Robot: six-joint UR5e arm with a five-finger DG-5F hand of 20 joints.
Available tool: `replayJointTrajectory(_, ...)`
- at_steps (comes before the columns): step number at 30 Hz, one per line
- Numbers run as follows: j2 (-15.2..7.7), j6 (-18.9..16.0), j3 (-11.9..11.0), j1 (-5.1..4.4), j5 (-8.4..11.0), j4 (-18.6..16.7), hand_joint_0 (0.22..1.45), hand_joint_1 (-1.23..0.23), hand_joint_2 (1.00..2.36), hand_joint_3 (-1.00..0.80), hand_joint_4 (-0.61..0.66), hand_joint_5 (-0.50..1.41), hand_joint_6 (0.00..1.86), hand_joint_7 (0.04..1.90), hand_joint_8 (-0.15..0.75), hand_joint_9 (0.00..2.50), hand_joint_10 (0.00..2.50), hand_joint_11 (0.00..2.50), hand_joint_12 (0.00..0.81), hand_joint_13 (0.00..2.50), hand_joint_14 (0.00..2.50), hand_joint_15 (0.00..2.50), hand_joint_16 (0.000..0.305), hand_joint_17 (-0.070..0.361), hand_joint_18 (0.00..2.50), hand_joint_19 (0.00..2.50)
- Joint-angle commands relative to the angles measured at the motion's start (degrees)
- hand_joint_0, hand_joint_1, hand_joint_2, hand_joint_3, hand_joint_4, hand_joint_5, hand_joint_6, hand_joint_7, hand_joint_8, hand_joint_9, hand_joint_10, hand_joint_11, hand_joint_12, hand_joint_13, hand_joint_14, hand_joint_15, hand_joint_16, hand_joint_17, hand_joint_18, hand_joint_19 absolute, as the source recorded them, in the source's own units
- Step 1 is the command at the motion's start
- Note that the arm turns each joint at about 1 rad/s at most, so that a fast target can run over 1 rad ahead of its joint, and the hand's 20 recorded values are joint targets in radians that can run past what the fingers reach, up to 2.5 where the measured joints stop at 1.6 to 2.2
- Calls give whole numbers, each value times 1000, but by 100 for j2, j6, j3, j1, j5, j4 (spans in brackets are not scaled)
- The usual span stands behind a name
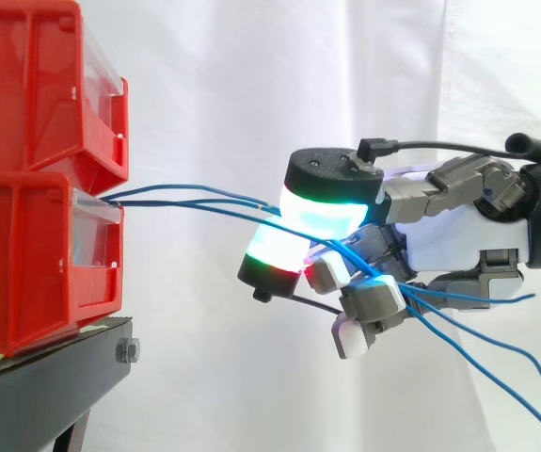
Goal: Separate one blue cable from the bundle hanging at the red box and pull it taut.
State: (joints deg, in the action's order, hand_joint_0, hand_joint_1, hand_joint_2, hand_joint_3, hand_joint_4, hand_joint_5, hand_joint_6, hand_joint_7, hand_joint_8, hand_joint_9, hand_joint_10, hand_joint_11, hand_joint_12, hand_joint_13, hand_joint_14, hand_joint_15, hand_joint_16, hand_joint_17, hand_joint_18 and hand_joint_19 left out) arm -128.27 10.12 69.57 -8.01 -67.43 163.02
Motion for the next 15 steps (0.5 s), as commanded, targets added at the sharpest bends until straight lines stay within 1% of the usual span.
replayJointTrajectory(1, 3, -160, -31, 10, 1, 37, 581, -879, 1000, -500, 238, -144, 628, 1249, 339, 1121, 24, 923, 409, 1263, 28, 891, 41, 92, 985, 615)
replayJointTrajectory(2, 3, -283, -136, 19, -16, 116, 574, -878, 1000, -500, 237, -144, 628, 1246, 338, 1122, 24, 932, 408, 1264, 28, 890, 41, 93, 985, 612)
replayJointTrajectory(4, 3, -318, -189, 28, -25, 231, 520, -871, 1000, -500, 250, -135, 622, 1253, 356, 1152, 23, 926, 425, 1276, 29, 890, 44, 100, 998, 609)
replayJointTrajectory(6, 3, -336, -330, 36, -25, 503, 504, -822, 1000, -500, 259, -124, 610, 1275, 359, 1164, 22, 913, 427, 1283, 27, 889, 45, 102, 1004, 609)
replayJointTrajectory(7, 3, -344, -400, 45, -25, 661, 527, -760, 1000, -500, 251, -113, 597, 1309, 357, 1189, 23, 913, 421, 1285, 26, 883, 44, 99, 999, 620)
replayJointTrajectory(8, 3, -344, -444, 45, -7, 740, 542, -724, 1000, -500, 243, -109, 591, 1327, 354, 1186, 23, 916, 419, 1289, 26, 882, 43, 98, 991, 625)
replayJointTrajectory(10, 3, -344, -567, 36, -7, 978, 629, -674, 1000, -500, 229, -100, 578, 1364, 343, 1199, 24, 924, 408, 1295, 28, 895, 42, 94, 984, 651)
replayJointTrajectory(11, 3, -344, -585, 28, -7, 1083, 631, -676, 1000, -500, 228, -100, 577, 1364, 344, 1202, 23, 916, 405, 1295, 28, 901, 42, 94, 983, 650)
replayJointTrajectory(13, 3, -344, -585, 28, -7, 1153, 647, -686, 1010, -381, 211, -101, 583, 1368, 353, 1214, 26, 920, 408, 1308, 25, 901, 43, 97, 997, 652)
replayJointTrajectory(15, 3, -344, -585, 19, -7, 1215, 645, -690, 1014, -324, 212, -103, 588, 1365, 353, 1205, 25, 921, 408, 1310, 25, 899, 44, 99, 999, 652)
